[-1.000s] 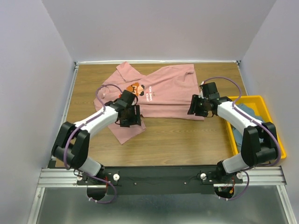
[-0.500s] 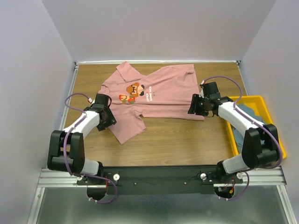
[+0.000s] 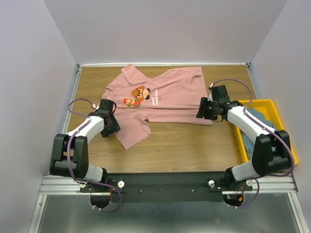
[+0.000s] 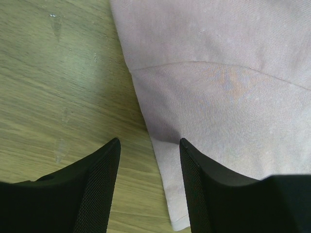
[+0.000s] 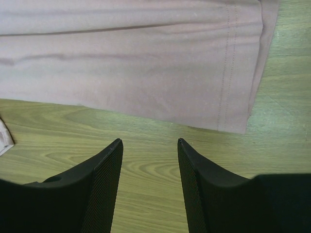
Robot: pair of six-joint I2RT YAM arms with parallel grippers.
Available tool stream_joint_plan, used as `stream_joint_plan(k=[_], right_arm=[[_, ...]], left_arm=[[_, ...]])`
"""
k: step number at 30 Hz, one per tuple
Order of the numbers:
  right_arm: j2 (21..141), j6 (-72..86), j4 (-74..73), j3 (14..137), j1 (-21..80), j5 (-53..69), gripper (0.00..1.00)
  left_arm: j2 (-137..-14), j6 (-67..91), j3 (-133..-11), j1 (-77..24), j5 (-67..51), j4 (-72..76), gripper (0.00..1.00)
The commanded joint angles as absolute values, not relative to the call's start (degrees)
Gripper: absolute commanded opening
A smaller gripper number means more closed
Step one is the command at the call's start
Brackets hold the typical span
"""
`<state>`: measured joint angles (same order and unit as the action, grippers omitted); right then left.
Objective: Fold and stack the t-shirts
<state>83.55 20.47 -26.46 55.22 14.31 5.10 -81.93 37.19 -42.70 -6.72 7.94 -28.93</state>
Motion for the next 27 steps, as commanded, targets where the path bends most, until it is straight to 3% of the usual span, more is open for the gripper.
stream_joint_plan(k=[1, 14, 17, 27], right_arm=[[81.8, 20.0, -26.9, 55.3, 14.4, 3.2, 0.56], [80.8, 19.7, -26.5, 54.0, 14.3, 1.8, 0.56], [80.6, 19.9, -26.3, 53.7, 14.4, 1.9, 0.56], [80.4, 20.0, -25.6, 53.3, 14.4, 1.1, 0.56]], left_arm=[[-81.1, 38.1, -42.2, -6.9, 7.6, -30.1, 0.6], [-81.6, 41.0, -43.9, -12.4, 9.1, -34.5, 0.6], [-82.4, 41.3, -43.9, -12.7, 9.8, -34.5, 0.48], [-86.0, 41.7, -45.0, -14.7, 12.5, -36.5, 0.48]])
